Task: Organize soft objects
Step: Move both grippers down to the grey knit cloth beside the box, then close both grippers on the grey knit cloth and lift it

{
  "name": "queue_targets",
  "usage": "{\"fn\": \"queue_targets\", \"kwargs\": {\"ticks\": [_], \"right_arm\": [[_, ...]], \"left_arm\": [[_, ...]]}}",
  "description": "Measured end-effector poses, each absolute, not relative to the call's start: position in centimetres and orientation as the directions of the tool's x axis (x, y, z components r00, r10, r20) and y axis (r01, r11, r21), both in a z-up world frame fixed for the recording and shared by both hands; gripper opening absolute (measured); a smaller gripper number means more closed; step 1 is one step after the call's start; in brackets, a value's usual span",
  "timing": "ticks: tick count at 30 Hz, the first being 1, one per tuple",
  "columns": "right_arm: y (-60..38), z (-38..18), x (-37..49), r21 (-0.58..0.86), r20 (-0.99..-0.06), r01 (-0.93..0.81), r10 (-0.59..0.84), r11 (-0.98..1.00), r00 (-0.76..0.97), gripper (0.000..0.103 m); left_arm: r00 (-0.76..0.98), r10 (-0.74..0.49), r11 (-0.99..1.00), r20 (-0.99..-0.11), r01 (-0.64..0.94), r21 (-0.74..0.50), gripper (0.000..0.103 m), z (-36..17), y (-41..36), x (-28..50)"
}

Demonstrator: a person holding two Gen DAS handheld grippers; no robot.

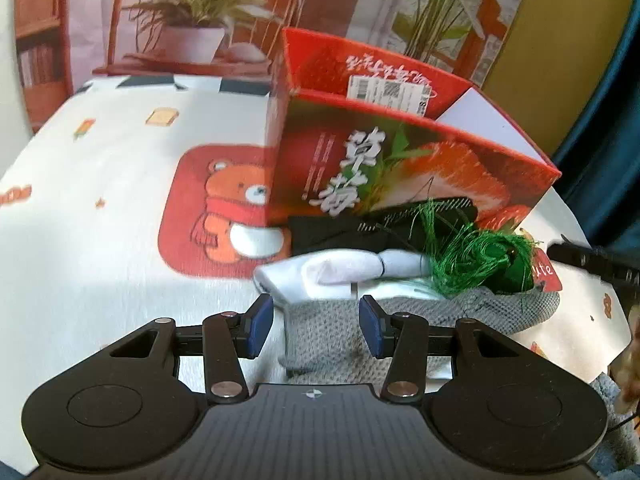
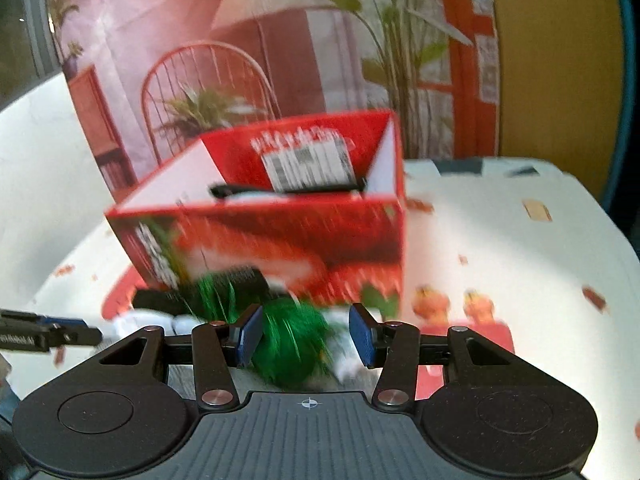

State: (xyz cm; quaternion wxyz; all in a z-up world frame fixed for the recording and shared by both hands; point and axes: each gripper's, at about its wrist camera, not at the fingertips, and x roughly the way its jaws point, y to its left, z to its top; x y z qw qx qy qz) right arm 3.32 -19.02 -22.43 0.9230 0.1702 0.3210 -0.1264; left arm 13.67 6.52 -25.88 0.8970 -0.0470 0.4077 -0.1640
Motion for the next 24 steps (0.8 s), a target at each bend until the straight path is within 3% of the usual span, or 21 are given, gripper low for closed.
{"fn": "queue_targets", "kwargs": {"ticks": [12, 24], "right_arm": [[-19.4, -26.8, 1.9, 0.234, -0.730, 0.414, -0.122, 0.880, 0.672, 0.045], [-19.6, -28.6, 2.6, 0.260, -0.766, 0.417, -0.078, 0.871, 0.638, 0.051]], "left_arm": [[0.577, -0.336, 0.942, -0.745, 0.223, -0.252, 0.051, -28.1, 6.5, 13.6], [0.562, -0.359, 0.933, -0.745, 0.214, -0.288, 0.052, -29.3, 6.5, 14.1]]}}
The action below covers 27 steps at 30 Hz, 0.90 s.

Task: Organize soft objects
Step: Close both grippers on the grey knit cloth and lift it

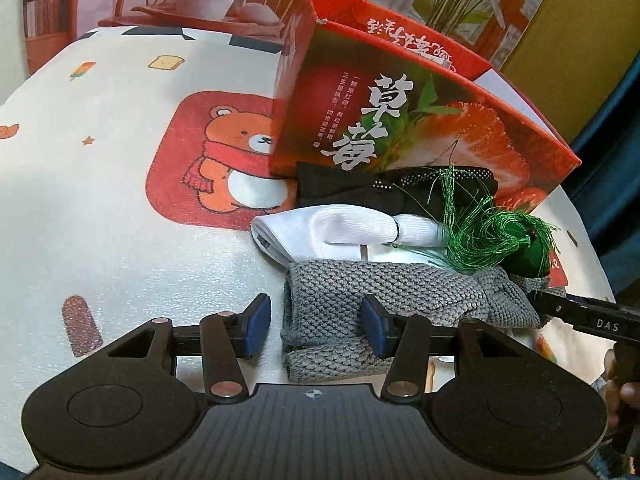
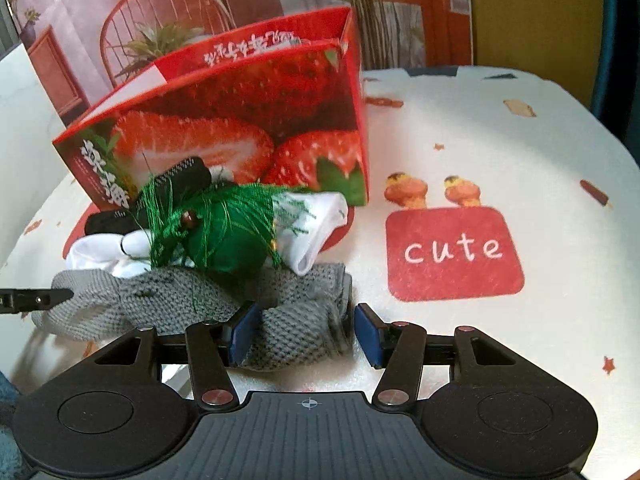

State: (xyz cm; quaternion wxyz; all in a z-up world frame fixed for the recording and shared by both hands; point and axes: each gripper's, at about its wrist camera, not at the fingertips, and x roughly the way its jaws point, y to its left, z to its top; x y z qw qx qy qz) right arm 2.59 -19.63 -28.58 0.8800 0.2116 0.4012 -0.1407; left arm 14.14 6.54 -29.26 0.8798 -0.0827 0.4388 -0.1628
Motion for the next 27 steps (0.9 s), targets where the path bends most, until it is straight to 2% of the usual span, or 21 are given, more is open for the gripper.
{"fn": "queue_targets", "kwargs": {"ticks": [3, 4, 7, 8, 9, 10, 13, 27], "right_arm": [[-19.5, -28.7, 2.7, 0.263, -0.761, 0.415, -0.077, 0.871, 0.644, 0.050], [-19.5, -28.7, 2.8, 0.262, -0.761, 0.414, -0.077, 0.872, 0.644, 0.047], [-19.3, -28.6, 3.0, 0.270, -0.761, 0.406, -0.065, 0.873, 0.645, 0.039], [-19.2, -28.6, 3.0, 0.271, -0.760, 0.401, -0.061, 0.875, 0.647, 0.036], [-19.2, -28.6, 3.0, 0.277, -0.760, 0.396, -0.053, 0.876, 0.648, 0.030], [-19.1, -28.6, 3.0, 0.284, -0.759, 0.391, -0.045, 0.875, 0.650, 0.025], [-18.9, -28.2, 3.1, 0.279, -0.755, 0.380, -0.043, 0.882, 0.654, 0.019], [-18.9, -23.9, 2.6, 0.291, -0.685, 0.342, -0.055, 0.893, 0.727, 0.017]], "left_arm": [[0.564, -0.364, 0.932, -0.742, 0.217, -0.292, 0.051, -29.3, 6.6, 14.1], [0.565, -0.365, 0.931, -0.740, 0.217, -0.294, 0.048, -29.3, 6.6, 14.1], [0.569, -0.371, 0.929, -0.734, 0.231, -0.290, 0.030, -29.1, 6.5, 14.1], [0.573, -0.369, 0.929, -0.732, 0.236, -0.283, 0.015, -29.0, 6.4, 14.0], [0.576, -0.375, 0.927, -0.727, 0.244, -0.285, 0.008, -28.9, 6.4, 14.0], [0.576, -0.382, 0.924, -0.723, 0.248, -0.291, 0.006, -28.8, 6.4, 14.0], [0.589, -0.385, 0.923, -0.710, 0.249, -0.294, 0.006, -28.4, 6.6, 13.8], [0.684, -0.394, 0.919, -0.614, 0.280, -0.278, 0.006, -24.2, 7.1, 12.8]]}}
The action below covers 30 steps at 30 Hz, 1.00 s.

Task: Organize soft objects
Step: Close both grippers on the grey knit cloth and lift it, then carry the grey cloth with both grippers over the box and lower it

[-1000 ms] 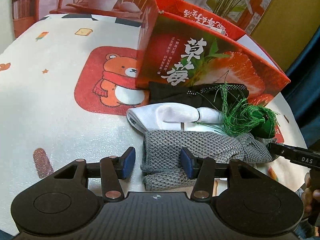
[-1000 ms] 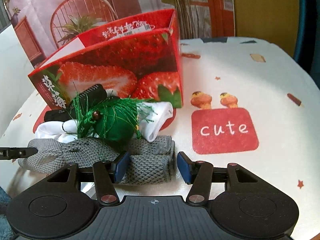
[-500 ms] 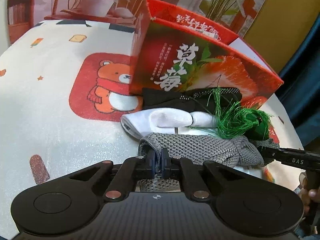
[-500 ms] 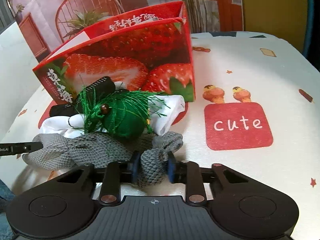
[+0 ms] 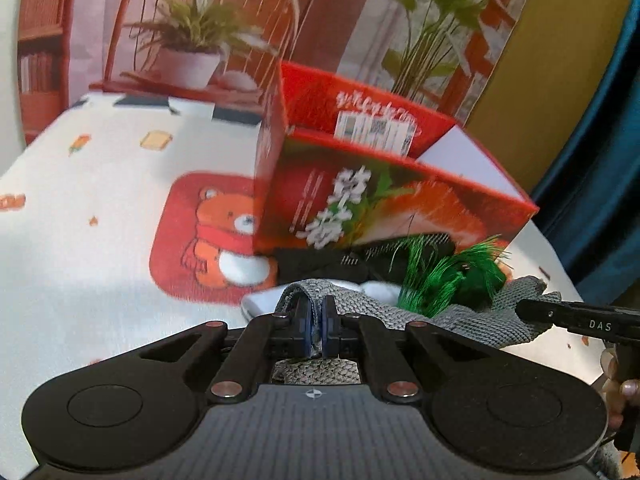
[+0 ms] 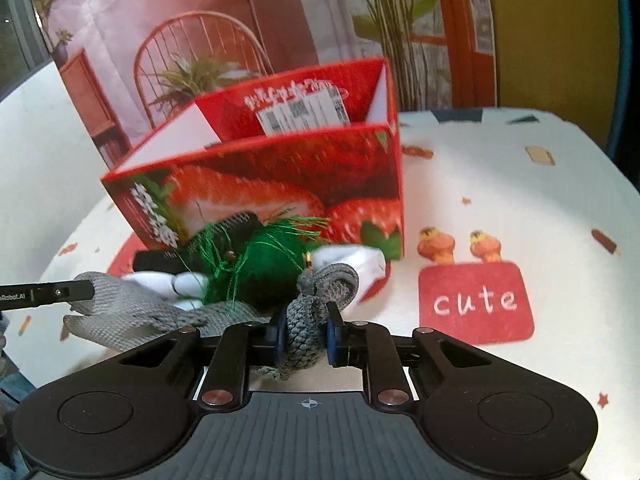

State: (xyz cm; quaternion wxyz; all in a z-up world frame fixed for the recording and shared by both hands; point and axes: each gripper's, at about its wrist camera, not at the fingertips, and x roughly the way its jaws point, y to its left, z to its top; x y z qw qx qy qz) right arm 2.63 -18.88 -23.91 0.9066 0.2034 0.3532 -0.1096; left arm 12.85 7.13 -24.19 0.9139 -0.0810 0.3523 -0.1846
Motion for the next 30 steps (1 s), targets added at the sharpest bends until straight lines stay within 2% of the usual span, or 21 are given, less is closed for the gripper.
{"fn": "queue_targets", "kwargs": {"ticks": [17, 30], "right_arm": [[-19.3, -15.9, 3.4, 0.289, -0.537, 0.271, -0.079, 0.918, 0.840, 0.016], [-20.6, -13.0, 4.9, 0.260, -0.493, 0.258, -0.102, 0.930, 0.864, 0.016]], "left_arm": [[0.786, -0.416, 0.908, -0.458, 0.336, -0.249, 0.006, -18.1, 6.9, 12.2], [0.812, -0.430, 0.901, -0.395, 0.355, -0.251, 0.006, -15.9, 6.6, 12.8]]}}
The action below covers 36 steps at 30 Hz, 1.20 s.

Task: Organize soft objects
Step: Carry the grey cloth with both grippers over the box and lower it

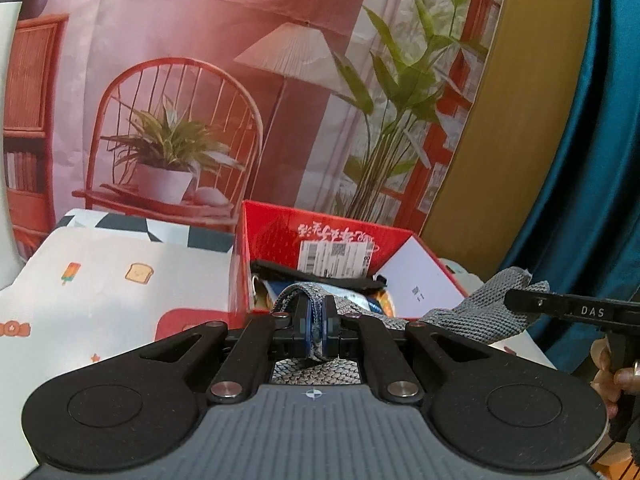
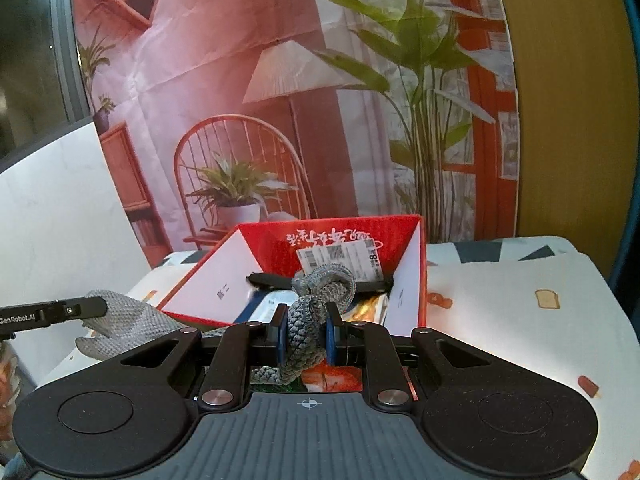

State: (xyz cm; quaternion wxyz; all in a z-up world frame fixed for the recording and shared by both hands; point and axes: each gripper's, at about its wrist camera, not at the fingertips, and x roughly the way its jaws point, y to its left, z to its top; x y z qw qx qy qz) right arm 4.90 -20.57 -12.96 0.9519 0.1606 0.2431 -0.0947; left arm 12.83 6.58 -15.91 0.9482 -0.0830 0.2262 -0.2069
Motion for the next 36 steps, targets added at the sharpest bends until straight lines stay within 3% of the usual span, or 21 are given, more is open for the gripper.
{"fn": "queue_targets", "kwargs": {"ticks": [20, 36], "right_arm": [[-22.3, -13.6, 8.2, 0.238, -0.500, 0.275, -0.125, 0.931, 0.857, 0.016], [-26.6, -13.4, 19.4, 0.042, -0.509, 0.333, -0.266, 0.942, 0.819, 0.016]], "left_arm": [[0.834, -0.400, 0.913, -0.381, 0.327, -0.242, 0.006, -15.0, 5.9, 16.6], [0.856, -0.311, 0.950, -0.412, 0.283, -0.131, 0.006, -14.1, 0.4, 27.4]]}}
